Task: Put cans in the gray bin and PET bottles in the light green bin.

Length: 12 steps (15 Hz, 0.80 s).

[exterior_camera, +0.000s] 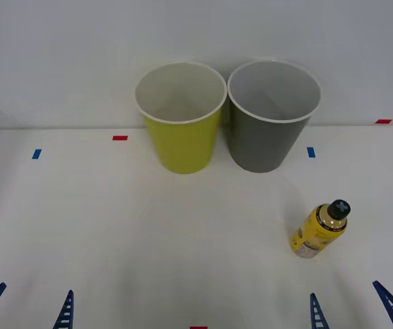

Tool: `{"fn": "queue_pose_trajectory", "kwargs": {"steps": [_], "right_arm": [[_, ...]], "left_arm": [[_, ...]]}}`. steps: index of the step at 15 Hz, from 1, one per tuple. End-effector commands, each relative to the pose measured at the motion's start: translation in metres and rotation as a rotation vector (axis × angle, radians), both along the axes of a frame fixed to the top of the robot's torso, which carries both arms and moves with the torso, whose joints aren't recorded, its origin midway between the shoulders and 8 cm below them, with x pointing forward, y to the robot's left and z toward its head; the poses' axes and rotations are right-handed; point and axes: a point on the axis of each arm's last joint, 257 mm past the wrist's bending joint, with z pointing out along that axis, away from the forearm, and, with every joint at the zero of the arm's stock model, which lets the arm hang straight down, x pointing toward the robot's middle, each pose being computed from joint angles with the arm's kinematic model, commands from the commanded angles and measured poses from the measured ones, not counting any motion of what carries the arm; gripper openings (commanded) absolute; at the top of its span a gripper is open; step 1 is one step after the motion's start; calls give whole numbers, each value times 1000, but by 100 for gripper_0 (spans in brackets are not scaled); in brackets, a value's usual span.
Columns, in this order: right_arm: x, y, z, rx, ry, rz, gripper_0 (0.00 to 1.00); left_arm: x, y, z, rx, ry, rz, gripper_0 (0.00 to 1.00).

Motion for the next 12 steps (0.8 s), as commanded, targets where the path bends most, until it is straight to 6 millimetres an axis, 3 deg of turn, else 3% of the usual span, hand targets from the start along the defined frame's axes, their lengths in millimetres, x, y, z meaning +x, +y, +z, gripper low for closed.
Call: {"fn": "queue_pose_trajectory", "kwargs": {"steps": [1, 12], "right_arm": [[13, 3, -4, 6, 8, 27, 100], [49, -6, -8, 12, 1, -59, 100]], "left_arm": [[0, 0, 0, 0, 0, 0, 100], [0, 0, 0, 0, 0, 0, 100]]}}
